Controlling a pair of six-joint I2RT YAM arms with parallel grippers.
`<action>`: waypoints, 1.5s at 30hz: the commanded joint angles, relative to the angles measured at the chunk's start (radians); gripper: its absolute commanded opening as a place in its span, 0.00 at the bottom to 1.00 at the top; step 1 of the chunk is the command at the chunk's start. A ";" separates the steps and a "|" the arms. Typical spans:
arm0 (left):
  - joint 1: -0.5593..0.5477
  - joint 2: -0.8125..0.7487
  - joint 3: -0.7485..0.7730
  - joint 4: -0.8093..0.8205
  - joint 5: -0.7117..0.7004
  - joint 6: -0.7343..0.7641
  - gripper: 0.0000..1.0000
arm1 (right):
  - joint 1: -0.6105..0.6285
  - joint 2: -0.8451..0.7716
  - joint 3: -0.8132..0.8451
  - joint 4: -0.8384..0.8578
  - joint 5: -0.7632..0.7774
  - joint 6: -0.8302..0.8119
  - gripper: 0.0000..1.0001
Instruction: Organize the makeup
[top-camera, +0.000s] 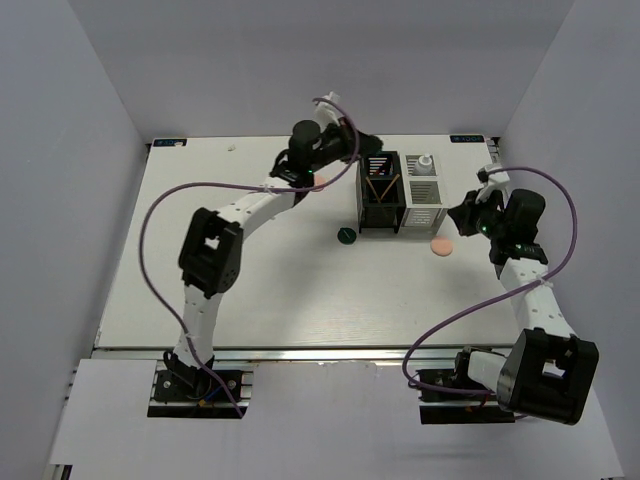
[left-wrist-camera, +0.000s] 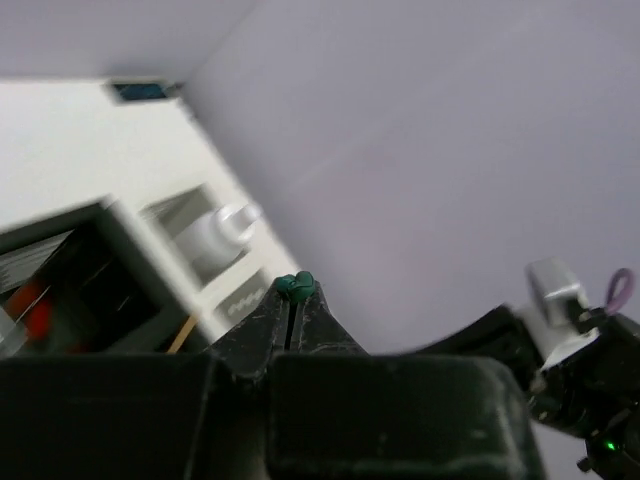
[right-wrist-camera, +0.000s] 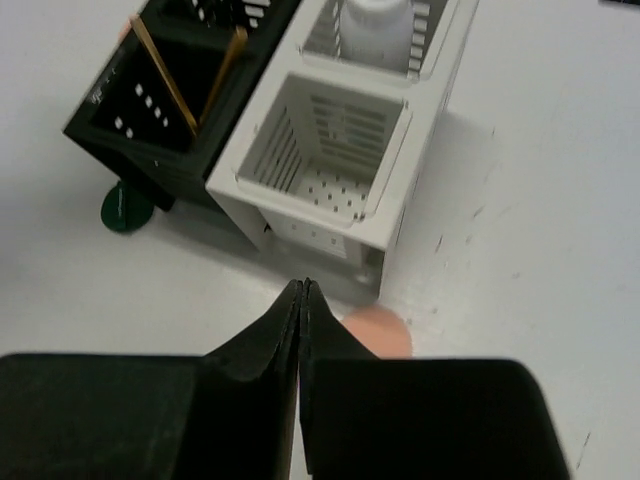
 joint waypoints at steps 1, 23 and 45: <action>-0.056 0.191 0.159 0.228 0.123 -0.041 0.01 | -0.011 -0.046 -0.033 -0.037 0.030 0.006 0.03; -0.265 0.426 0.461 0.015 -0.157 0.407 0.55 | -0.072 -0.057 -0.136 0.015 0.033 0.011 0.41; -0.267 0.351 0.425 -0.036 -0.171 0.433 0.64 | -0.072 0.120 -0.107 0.037 0.030 -0.018 0.47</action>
